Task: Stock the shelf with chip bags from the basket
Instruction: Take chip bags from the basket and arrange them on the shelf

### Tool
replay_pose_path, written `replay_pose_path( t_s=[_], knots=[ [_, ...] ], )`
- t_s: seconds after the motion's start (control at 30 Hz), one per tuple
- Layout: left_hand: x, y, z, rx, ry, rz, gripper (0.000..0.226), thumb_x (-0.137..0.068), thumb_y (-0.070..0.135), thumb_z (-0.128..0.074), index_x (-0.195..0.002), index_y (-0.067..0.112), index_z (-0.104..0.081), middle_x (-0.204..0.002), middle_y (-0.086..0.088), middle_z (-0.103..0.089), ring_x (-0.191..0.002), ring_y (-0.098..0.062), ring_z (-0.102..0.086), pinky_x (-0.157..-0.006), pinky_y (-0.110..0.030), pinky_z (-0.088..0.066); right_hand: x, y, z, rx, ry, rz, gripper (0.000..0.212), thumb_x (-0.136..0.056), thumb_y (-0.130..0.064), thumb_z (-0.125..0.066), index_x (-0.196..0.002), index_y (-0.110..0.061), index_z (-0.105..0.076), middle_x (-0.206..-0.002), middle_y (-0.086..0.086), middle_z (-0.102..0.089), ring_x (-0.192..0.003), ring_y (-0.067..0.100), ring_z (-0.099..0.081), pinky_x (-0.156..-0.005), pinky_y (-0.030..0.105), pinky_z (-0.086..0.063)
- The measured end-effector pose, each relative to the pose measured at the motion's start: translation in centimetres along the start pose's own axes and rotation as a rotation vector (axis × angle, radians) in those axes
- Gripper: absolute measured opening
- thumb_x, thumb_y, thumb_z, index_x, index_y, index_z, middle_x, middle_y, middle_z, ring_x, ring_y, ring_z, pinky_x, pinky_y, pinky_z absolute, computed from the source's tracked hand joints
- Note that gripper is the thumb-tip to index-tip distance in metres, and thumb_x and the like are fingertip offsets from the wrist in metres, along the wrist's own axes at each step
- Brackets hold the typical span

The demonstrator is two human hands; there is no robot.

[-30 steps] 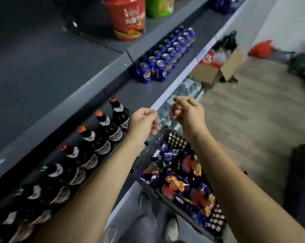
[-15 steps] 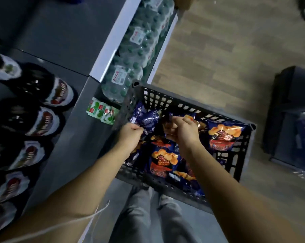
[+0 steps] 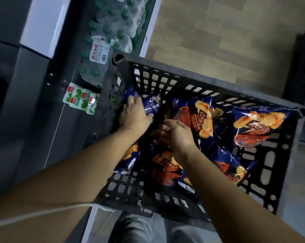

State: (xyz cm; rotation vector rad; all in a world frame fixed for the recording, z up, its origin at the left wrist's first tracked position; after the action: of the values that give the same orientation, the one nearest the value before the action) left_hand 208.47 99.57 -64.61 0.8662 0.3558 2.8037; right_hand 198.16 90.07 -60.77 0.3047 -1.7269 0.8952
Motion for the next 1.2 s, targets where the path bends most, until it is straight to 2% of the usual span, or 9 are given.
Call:
replay_pose_path(
  t_s=[0.13, 0.27, 0.37, 0.5, 0.63, 0.73, 0.83, 1.07, 1.2],
  knots=[
    [-1.3, 0.6, 0.0, -0.161, -0.117, 0.035, 0.08, -0.087, 0.044, -0.072, -0.147, 0.008, -0.034, -0.137, -0.016, -0.051, -0.118, -0.039, -0.058, -0.083, -0.043, -0.049, -0.3, -0.1, 0.3, 0.011, -0.005, 0.002, 0.017, -0.102, -0.015, -0.051, -0.113, -0.008, -0.063, -0.101, 0.016, -0.06, -0.093, 0.031, -0.057, -0.102, 0.054, -0.05],
    [-0.8, 0.8, 0.6, -0.22, -0.128, 0.05, 0.05, -0.093, 0.04, -0.065, -0.131, 0.01, -0.051, -0.124, -0.016, -0.063, -0.111, -0.038, -0.062, -0.072, -0.037, -0.043, 0.5, -0.9, 0.1, 0.046, -0.03, -0.034, 0.015, -0.104, -0.019, -0.05, -0.112, -0.014, -0.062, -0.133, 0.026, -0.061, -0.107, 0.034, -0.065, -0.105, 0.047, -0.049],
    [0.5, 0.6, 2.4, -0.153, -0.091, 0.06, 0.043, -0.096, 0.039, -0.06, -0.129, 0.012, -0.053, -0.123, -0.015, -0.064, -0.111, -0.038, -0.061, -0.077, -0.039, -0.048, 0.8, -1.3, 0.3, 0.048, -0.035, -0.059, 0.01, -0.104, -0.023, -0.052, -0.105, -0.019, -0.061, -0.135, 0.021, -0.059, -0.125, 0.04, -0.058, -0.102, 0.043, -0.05],
    [2.8, 1.0, 5.4, 0.119, -0.066, 0.1, 0.031, -0.094, 0.037, -0.062, -0.115, 0.014, -0.061, -0.11, -0.008, -0.069, -0.102, -0.034, -0.064, -0.086, -0.04, -0.054, 1.8, -2.1, 0.6, 0.086, -0.04, 0.01, 0.017, -0.101, -0.027, -0.056, -0.11, -0.015, -0.064, -0.102, 0.007, -0.07, -0.096, 0.024, -0.066, -0.085, 0.034, -0.054],
    [5.8, 1.4, 8.1, 0.531, -0.104, 0.138, 0.006, -0.094, 0.026, -0.064, -0.099, 0.024, -0.066, -0.096, 0.01, -0.068, -0.101, -0.023, -0.068, -0.085, -0.03, -0.051, 2.9, -2.8, 0.6, 0.154, -0.05, 0.043, 0.049, -0.076, -0.052, -0.069, -0.116, -0.023, -0.068, -0.119, 0.007, -0.072, -0.115, 0.032, -0.065, -0.106, 0.054, -0.048],
    [8.2, 1.6, 10.4, 0.785, -0.122, 0.134, 0.008, -0.093, 0.021, -0.065, -0.092, 0.026, -0.07, -0.093, 0.005, -0.077, -0.09, -0.02, -0.073, -0.091, -0.044, -0.056, 4.5, -4.1, 1.0, 0.123, -0.084, 0.08, 0.073, -0.065, -0.064, -0.074, -0.125, -0.023, -0.063, -0.122, 0.005, -0.071, -0.114, 0.03, -0.067, -0.105, 0.056, -0.049],
    [10.4, 2.6, 13.1, 0.933, -0.102, 0.105, 0.012, -0.095, 0.015, -0.064, -0.094, 0.024, -0.072, -0.091, 0.004, -0.078, -0.086, -0.017, -0.074, -0.087, -0.04, -0.057, 7.2, -6.2, 1.2, 0.124, -0.159, 0.08, 0.09, -0.062, -0.068, -0.083, -0.134, -0.018, -0.06, -0.121, 0.006, -0.073, -0.111, 0.03, -0.07, -0.103, 0.058, -0.05],
    [15.8, 5.2, 19.9, 1.189, 0.019, 0.028, 0.014, -0.095, 0.008, -0.061, -0.104, 0.013, -0.071, -0.097, -0.007, -0.078, -0.089, -0.025, -0.074, -0.082, -0.038, -0.057, 15.0, -12.2, 0.3, 0.089, -0.389, 0.23, 0.034, -0.097, -0.027, -0.067, -0.122, -0.004, -0.065, -0.11, 0.018, -0.076, -0.097, 0.034, -0.074, -0.091, 0.052, -0.058],
    [19.3, 6.1, 24.1, 1.261, 0.136, -0.035, 0.019, -0.095, 0.007, -0.061, -0.112, 0.007, -0.068, -0.105, -0.013, -0.075, -0.095, -0.031, -0.072, -0.084, -0.041, -0.057, 19.8, -15.3, -1.4, 0.109, -0.478, 0.361, 0.028, -0.097, -0.022, -0.065, -0.116, -0.001, -0.066, -0.107, 0.021, -0.075, -0.09, 0.034, -0.073, -0.085, 0.05, -0.059]
  ],
)
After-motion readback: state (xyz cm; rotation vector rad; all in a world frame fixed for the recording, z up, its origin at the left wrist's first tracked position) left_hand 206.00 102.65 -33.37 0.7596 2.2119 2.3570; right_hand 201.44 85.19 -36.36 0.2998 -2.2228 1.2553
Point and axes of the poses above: each hand's wrist, its own x-axis away from the middle knuckle, its own z-axis out of the back of the hand, y = z × x, the point moved 1 cm from there along -x, towards the middle knuckle
